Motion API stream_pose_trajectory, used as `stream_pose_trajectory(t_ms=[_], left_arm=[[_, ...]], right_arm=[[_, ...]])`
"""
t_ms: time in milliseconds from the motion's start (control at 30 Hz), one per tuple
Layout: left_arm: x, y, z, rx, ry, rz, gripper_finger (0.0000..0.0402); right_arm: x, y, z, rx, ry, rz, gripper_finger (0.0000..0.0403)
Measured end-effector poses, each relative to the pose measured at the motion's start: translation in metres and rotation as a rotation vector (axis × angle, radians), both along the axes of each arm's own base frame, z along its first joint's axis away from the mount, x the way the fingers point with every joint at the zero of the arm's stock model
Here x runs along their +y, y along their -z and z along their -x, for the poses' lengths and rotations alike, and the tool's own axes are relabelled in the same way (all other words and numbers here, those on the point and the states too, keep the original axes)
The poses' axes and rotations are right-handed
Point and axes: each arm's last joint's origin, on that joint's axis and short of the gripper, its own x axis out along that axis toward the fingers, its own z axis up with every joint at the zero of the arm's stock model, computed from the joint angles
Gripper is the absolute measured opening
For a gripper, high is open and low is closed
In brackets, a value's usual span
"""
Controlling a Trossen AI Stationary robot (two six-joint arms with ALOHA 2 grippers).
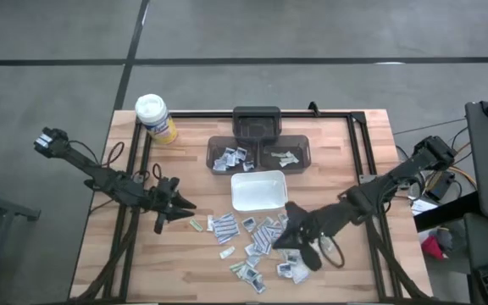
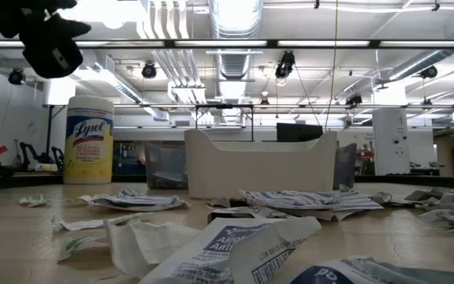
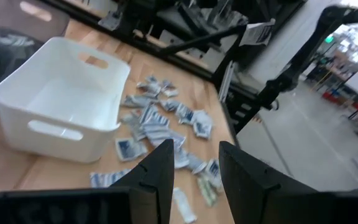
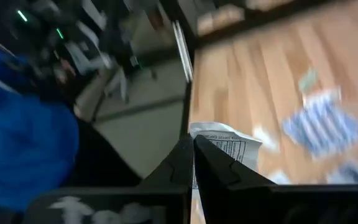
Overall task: Pick & Place First Aid Supplies
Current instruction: Put the alcohol pad into the bottom left black bin
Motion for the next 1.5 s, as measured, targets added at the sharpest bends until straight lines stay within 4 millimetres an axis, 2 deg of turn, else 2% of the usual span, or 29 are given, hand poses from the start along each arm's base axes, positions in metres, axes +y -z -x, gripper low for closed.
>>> stream_pose_trajectory(t_ms=[133,533,700,900,1167,1333,1500], left_arm=[[-0.003,-0.005,-0.005,-0.058,0.005,0.021,0.0119],[-0.014,-0.016,-0.024,-0.254,0.005,0.024,0.012],[-0.015,-0.017,-0.034,-0.312,-0.019,0.055,0.012],[-0.014,-0.02,-0.046,-0.366,-0.047,0.085,0.012],[-0.017,-0.033,-0.063,-0.392,-0.015,0.008,0.012],[-0.017,-0.033,-0.063,-0.394,0.012,0.012,0.012],[-0.019,-0.035,-0.063,-0.393,0.076,0.055,0.012]], right_arm=[[-0.013,0.001,-0.008,-0.098,0.042,0.024,0.0008],[-0.051,0.012,-0.052,-0.425,0.127,0.162,0.0008],[-0.061,0.011,-0.075,-0.509,0.016,0.16,0.0008],[-0.075,0.012,-0.106,-0.533,-0.184,0.117,0.0008],[-0.094,0.013,-0.14,-0.517,-0.39,0.006,0.0008],[-0.102,0.008,-0.15,-0.534,-0.449,-0.01,0.0008],[-0.113,0.005,-0.151,-0.54,-0.438,-0.004,0.0008]])
